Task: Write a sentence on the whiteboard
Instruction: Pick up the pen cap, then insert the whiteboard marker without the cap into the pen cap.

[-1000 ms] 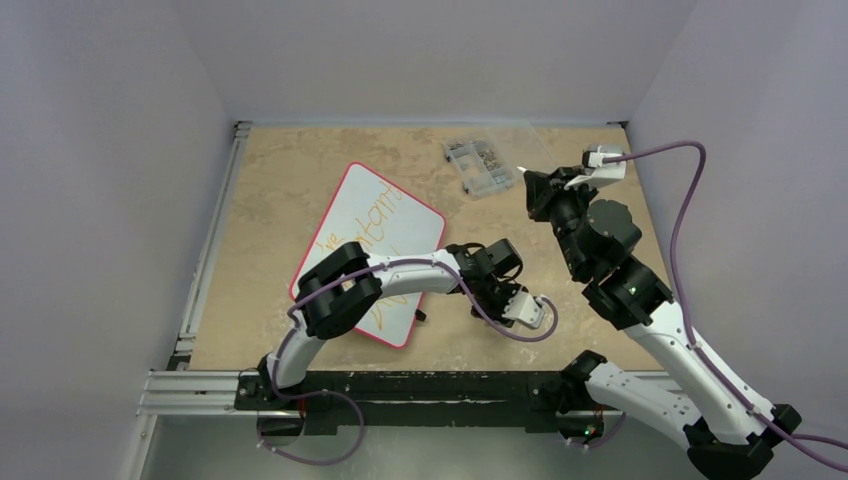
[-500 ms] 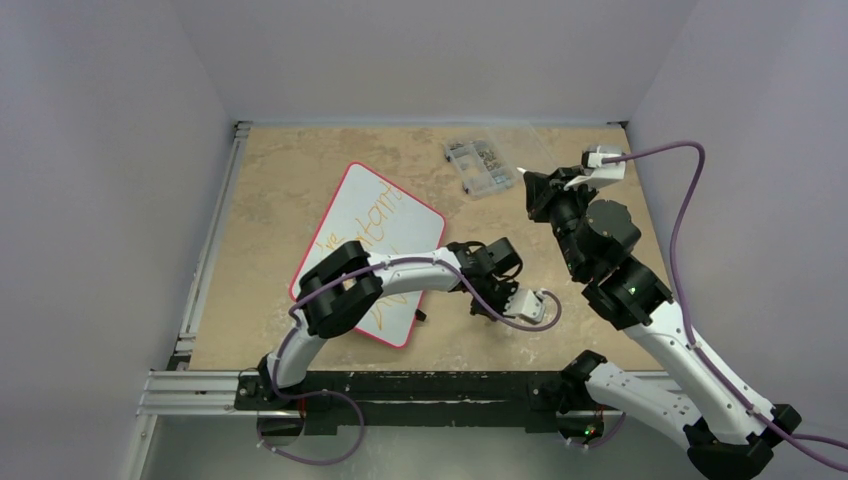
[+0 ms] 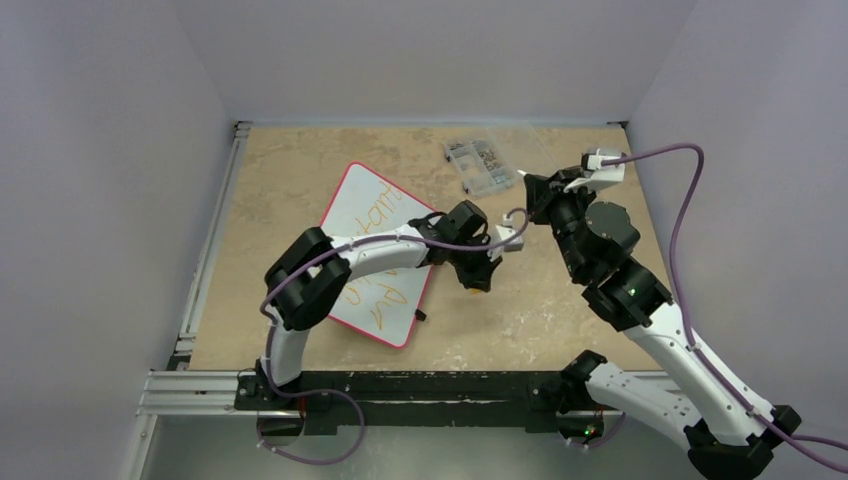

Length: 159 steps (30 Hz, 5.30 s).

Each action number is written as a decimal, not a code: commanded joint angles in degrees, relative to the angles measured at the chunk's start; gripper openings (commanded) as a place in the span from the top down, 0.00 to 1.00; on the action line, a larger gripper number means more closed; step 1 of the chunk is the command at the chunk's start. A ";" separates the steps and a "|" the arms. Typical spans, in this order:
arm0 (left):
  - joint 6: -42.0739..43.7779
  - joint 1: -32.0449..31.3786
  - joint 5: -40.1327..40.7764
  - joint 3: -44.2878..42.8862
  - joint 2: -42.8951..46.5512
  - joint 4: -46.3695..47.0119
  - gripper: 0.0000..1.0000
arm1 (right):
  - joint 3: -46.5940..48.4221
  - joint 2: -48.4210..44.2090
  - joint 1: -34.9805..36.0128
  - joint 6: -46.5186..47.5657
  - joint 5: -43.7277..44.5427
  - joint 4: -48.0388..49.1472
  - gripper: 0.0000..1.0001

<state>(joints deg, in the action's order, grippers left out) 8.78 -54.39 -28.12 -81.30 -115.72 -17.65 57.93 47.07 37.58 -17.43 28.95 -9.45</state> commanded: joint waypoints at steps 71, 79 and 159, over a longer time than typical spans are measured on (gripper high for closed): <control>-100.51 28.02 9.29 -16.70 18.70 -37.30 1.00 | 1.53 18.32 12.60 18.92 -18.95 14.90 1.00; -101.15 28.44 9.46 -14.60 19.74 -35.25 1.00 | -0.36 18.65 12.60 17.87 -17.70 15.04 1.00; -104.76 29.59 3.84 -13.75 23.55 -36.05 1.00 | 0.22 28.68 12.60 15.57 -14.18 21.41 1.00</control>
<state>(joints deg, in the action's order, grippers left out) -93.76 -24.47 -18.22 -94.06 -96.57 -55.53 57.95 74.94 50.41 -1.52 13.80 8.99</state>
